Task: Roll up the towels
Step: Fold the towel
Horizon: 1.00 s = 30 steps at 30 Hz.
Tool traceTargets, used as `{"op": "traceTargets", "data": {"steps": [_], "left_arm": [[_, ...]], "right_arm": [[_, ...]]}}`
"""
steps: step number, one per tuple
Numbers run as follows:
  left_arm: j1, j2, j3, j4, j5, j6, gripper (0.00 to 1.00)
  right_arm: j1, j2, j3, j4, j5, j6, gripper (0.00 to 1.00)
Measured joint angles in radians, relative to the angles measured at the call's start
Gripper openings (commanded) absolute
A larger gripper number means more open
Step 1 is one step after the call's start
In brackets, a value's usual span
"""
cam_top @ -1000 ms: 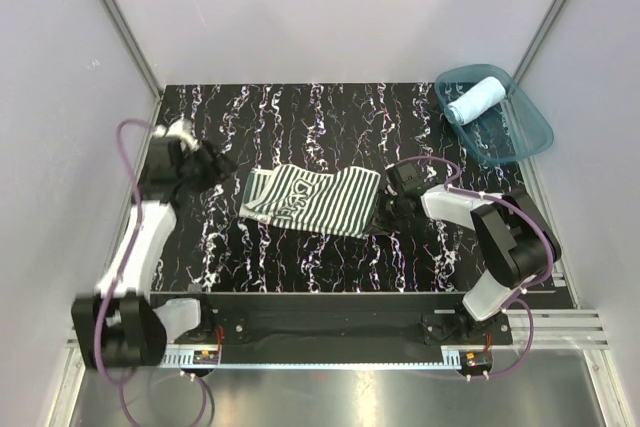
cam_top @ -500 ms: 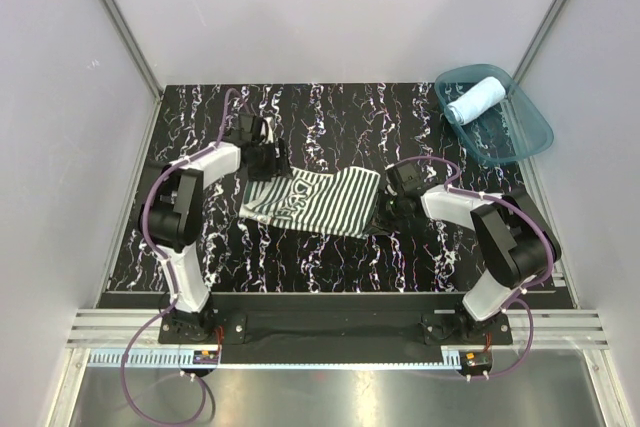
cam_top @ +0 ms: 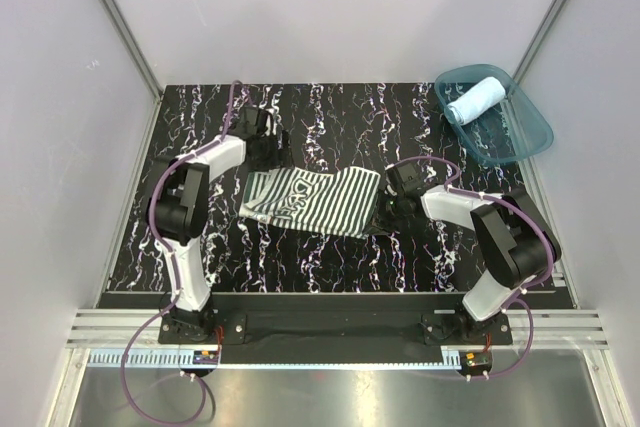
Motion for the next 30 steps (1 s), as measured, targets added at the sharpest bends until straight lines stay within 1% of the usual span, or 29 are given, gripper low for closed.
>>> {"op": "traceTargets", "data": {"steps": [6,7,9,11,12,14,15,17,18,23,30], "left_arm": [[-0.008,0.061,0.075,-0.014,-0.016,0.018,0.65],[-0.009,0.066,0.074,-0.015,-0.018,0.021,0.63],[-0.013,0.069,0.072,-0.017,-0.021,0.021,0.54],[-0.016,0.068,0.071,-0.014,-0.023,0.024,0.48],[-0.018,0.068,0.068,-0.014,-0.024,0.026,0.42],[-0.020,0.069,0.065,-0.017,-0.024,0.028,0.40],[-0.021,0.070,0.065,-0.017,-0.024,0.028,0.33],[-0.022,0.070,0.065,-0.018,-0.024,0.025,0.29],[-0.023,0.070,0.065,-0.018,-0.024,0.026,0.25],[-0.023,0.059,0.065,-0.034,-0.043,0.025,0.24],[-0.023,-0.045,0.069,-0.112,-0.136,0.038,0.24]], "right_arm": [[0.000,0.000,-0.001,0.002,0.000,0.000,0.00],[0.000,0.000,-0.002,0.003,-0.001,0.000,0.00],[0.000,0.000,-0.002,0.005,-0.001,0.000,0.00],[0.000,-0.001,-0.004,0.007,-0.002,0.000,0.00],[0.000,-0.002,-0.005,0.009,-0.002,0.000,0.00],[0.000,-0.002,-0.006,0.010,-0.003,0.000,0.00],[0.000,-0.002,-0.006,0.010,-0.003,0.000,0.00],[0.000,-0.002,-0.006,0.011,-0.003,0.000,0.00],[0.000,-0.002,-0.006,0.011,-0.003,0.000,0.00],[0.000,-0.005,-0.011,0.018,-0.003,0.000,0.00],[0.000,-0.005,-0.011,0.018,-0.004,0.000,0.00]]}}
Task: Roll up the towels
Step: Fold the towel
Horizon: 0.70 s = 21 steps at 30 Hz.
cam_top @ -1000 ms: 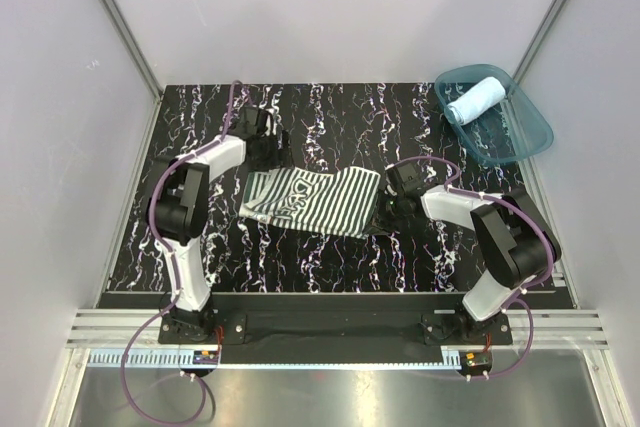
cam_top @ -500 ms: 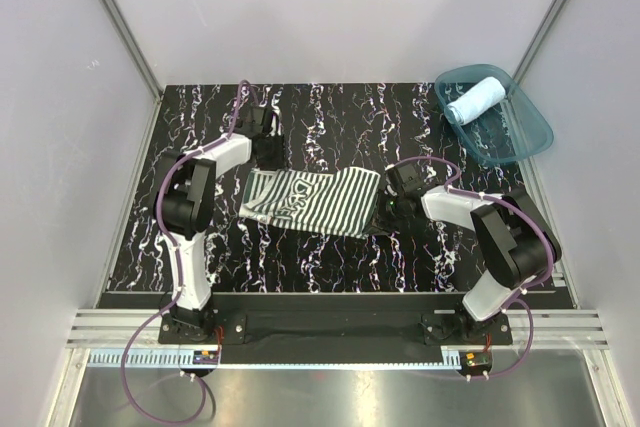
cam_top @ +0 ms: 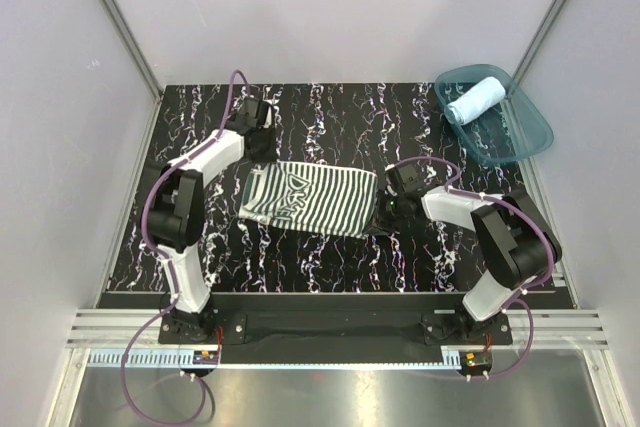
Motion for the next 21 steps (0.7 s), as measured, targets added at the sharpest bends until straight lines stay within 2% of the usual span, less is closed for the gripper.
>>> {"op": "traceTargets", "data": {"steps": [4,11,13,14,15,16,19,21], "left_arm": [[0.000,-0.036,0.005,-0.029,-0.068,0.008,0.31],[0.006,-0.036,0.006,-0.084,-0.150,0.012,0.33],[0.017,-0.030,0.014,-0.105,-0.173,0.011,0.37],[0.024,-0.025,0.019,-0.113,-0.183,0.011,0.41],[0.032,-0.021,0.021,-0.117,-0.192,0.012,0.67],[0.041,-0.015,0.024,-0.125,-0.200,0.018,0.74],[0.063,0.000,0.031,-0.148,-0.227,0.005,0.85],[0.074,-0.001,0.031,-0.166,-0.240,-0.005,0.88]], "right_arm": [[0.000,0.000,0.000,0.000,0.000,0.000,0.00],[0.000,0.000,0.000,0.000,0.000,0.000,0.00],[0.000,0.000,0.000,0.000,0.000,0.000,0.00],[0.000,0.000,0.000,-0.001,0.000,0.000,0.00],[0.000,0.000,0.000,-0.001,-0.001,0.000,0.00],[0.000,0.000,0.000,-0.001,-0.001,0.000,0.00],[0.000,0.002,0.003,-0.002,-0.002,-0.002,0.00],[0.000,0.006,0.008,-0.007,-0.004,-0.003,0.00]]}}
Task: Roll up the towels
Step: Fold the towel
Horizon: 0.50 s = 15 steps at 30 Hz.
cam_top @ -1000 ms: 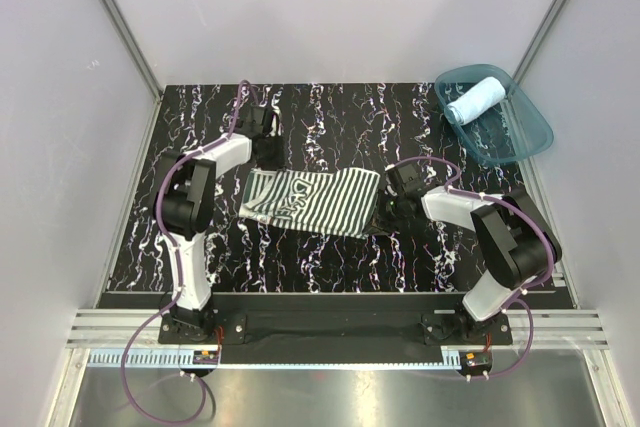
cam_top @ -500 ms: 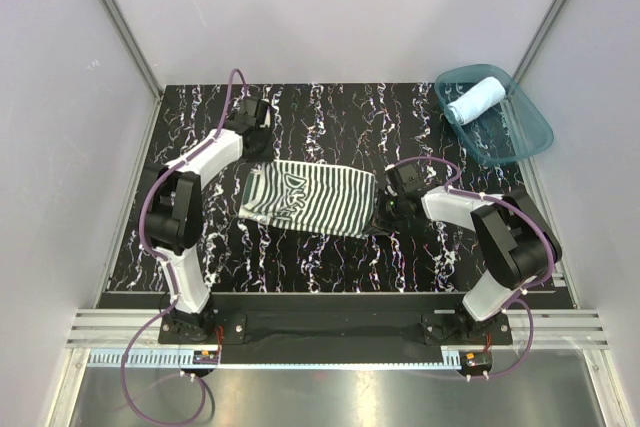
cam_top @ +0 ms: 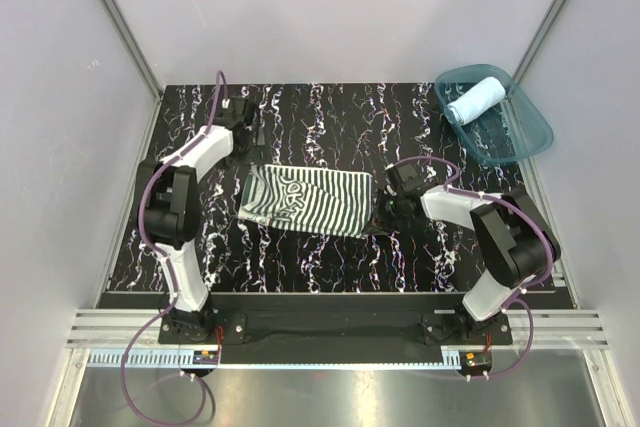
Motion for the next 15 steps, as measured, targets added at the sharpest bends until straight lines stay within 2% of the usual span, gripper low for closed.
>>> {"op": "traceTargets", "data": {"steps": [5,9,11,12,14,15], "left_arm": [[0.002,-0.090,-0.061,-0.003,-0.005,-0.028,0.86],[-0.003,-0.314,-0.209,0.001,0.015,-0.045,0.87],[-0.003,-0.409,-0.271,0.008,0.017,-0.052,0.94],[-0.002,-0.442,-0.294,0.007,0.014,-0.059,0.94],[0.005,-0.462,-0.309,-0.010,0.005,-0.071,0.89],[0.009,-0.458,-0.311,-0.009,0.005,-0.076,0.80]], "right_arm": [[0.000,0.009,0.011,-0.012,-0.004,-0.005,0.03],[0.000,0.009,0.012,-0.012,-0.006,-0.007,0.11],[0.000,0.010,0.012,-0.011,-0.007,-0.008,0.12],[0.000,0.010,0.012,-0.011,-0.007,-0.008,0.12],[0.000,0.010,0.012,-0.010,-0.008,-0.008,0.12],[0.000,0.010,0.012,-0.010,-0.008,-0.008,0.12]]}}
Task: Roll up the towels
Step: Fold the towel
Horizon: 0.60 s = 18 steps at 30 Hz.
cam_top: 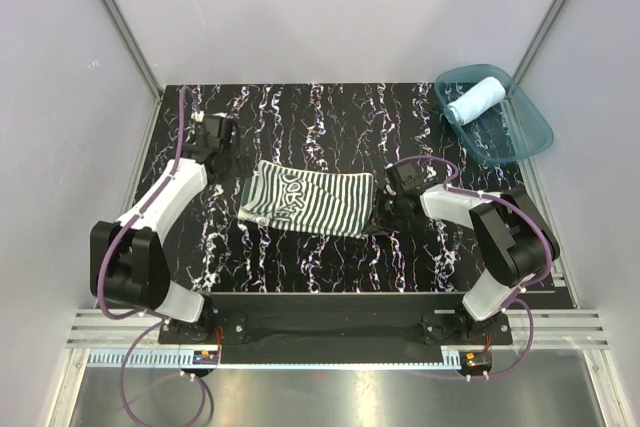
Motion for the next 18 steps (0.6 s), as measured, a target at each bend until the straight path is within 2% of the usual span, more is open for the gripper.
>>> {"op": "traceTargets", "data": {"steps": [4,11,14,18], "left_arm": [[0.012,-0.002,-0.063,0.056,0.076,-0.008,0.68],[-0.019,-0.044,-0.183,0.145,0.261,-0.008,0.62],[-0.034,-0.044,-0.199,0.173,0.297,-0.010,0.57],[-0.042,-0.040,-0.214,0.195,0.315,-0.021,0.56]], "right_arm": [[0.000,0.000,0.000,0.000,0.000,0.000,0.12],[0.000,0.000,0.000,0.000,0.000,0.000,0.12],[0.000,0.000,0.000,0.000,0.000,0.000,0.11],[0.000,0.000,0.000,0.001,0.000,0.000,0.11]]}}
